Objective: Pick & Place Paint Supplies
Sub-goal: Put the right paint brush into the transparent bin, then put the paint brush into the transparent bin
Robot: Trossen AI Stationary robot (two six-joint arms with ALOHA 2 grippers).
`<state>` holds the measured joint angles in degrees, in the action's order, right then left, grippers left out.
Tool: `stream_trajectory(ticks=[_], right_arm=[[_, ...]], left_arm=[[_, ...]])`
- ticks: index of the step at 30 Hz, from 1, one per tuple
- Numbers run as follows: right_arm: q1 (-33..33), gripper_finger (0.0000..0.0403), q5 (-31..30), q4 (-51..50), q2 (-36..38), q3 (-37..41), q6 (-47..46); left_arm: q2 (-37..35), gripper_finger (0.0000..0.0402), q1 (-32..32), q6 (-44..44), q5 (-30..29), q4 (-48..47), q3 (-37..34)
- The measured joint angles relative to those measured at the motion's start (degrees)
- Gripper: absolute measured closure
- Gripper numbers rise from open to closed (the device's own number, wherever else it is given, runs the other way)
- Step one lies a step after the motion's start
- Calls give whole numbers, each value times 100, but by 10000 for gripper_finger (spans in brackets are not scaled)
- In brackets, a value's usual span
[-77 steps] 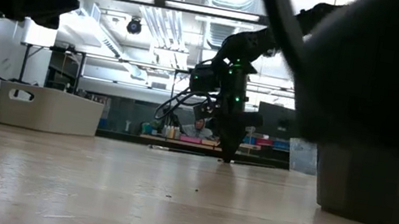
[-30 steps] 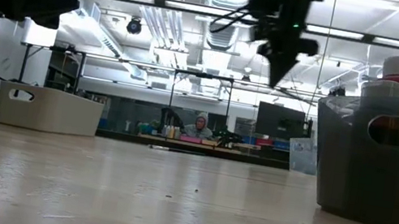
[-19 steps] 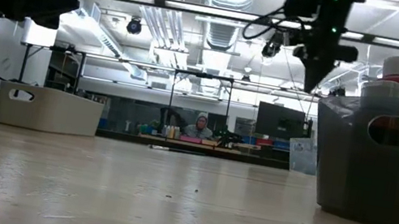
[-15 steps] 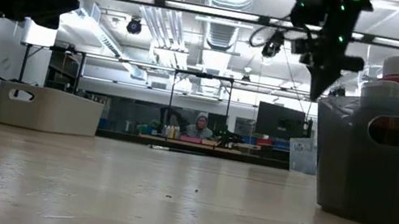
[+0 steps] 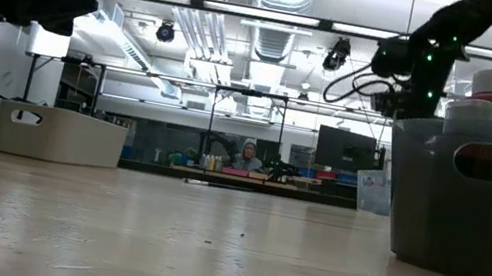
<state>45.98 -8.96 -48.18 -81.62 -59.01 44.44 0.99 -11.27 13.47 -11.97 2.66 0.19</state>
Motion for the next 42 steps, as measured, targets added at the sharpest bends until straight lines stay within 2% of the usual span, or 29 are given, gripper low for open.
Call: stream_trajectory(ticks=[10,28,31,37,42], right_arm=[[214,390,126,427,-2,563,150],[203,387,-14,682,-517,594,383],[203,358,-19,816,-563,594,398],[204,262,-17,1045,-544,582,-88],[208,234,-18,1051,-544,578,-98]], left_arm=[[-2,401,0,0,0,0,0],[-2,401,-1,0,0,0,0],[0,401,0,0,0,0,0],[0,401,-1,0,0,0,0],[-2,401,-2,0,0,0,0]])
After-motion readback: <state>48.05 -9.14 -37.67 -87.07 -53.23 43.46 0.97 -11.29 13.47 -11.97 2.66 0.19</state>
